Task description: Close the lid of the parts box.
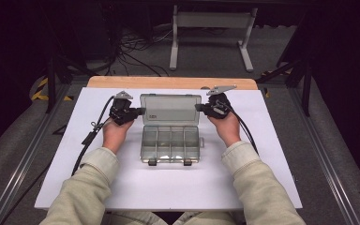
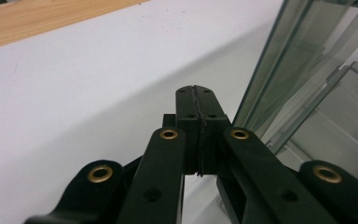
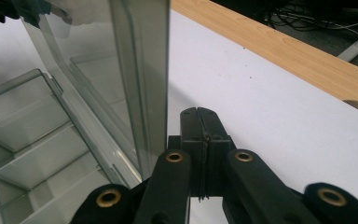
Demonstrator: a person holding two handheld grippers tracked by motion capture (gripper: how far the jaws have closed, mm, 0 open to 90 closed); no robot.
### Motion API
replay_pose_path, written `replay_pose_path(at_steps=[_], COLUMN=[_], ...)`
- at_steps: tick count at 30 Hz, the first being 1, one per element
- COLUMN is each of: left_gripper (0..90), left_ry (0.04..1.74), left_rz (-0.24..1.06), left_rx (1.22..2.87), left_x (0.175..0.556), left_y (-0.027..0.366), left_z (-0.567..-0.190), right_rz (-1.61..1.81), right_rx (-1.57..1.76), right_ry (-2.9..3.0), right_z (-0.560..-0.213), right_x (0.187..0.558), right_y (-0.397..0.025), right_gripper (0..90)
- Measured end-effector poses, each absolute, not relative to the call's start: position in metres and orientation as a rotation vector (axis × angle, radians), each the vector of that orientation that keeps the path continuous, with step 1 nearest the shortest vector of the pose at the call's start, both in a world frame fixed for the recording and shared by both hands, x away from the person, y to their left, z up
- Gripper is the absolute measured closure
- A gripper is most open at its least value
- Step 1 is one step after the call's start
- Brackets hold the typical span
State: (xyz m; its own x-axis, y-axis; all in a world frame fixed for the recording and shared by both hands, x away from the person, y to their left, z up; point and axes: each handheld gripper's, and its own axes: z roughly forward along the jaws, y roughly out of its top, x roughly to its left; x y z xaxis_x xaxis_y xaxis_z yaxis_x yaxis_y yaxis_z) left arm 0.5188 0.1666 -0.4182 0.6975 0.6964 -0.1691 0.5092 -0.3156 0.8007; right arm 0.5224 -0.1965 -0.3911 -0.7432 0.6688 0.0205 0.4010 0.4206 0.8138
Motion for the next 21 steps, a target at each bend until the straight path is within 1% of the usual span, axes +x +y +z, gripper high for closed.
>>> replay_pose_path(at_steps=[21], left_gripper=[89.7], left_ry=[0.829], left_rz=[0.247], left_rx=[1.928], left_x=[0.492], left_y=[0.178], left_z=[-0.398], right_rz=[1.354], right_rx=[0.849], right_ry=[2.364], right_z=[-0.371], right_x=[0.492], right_y=[-0.205], right_gripper=[90.0])
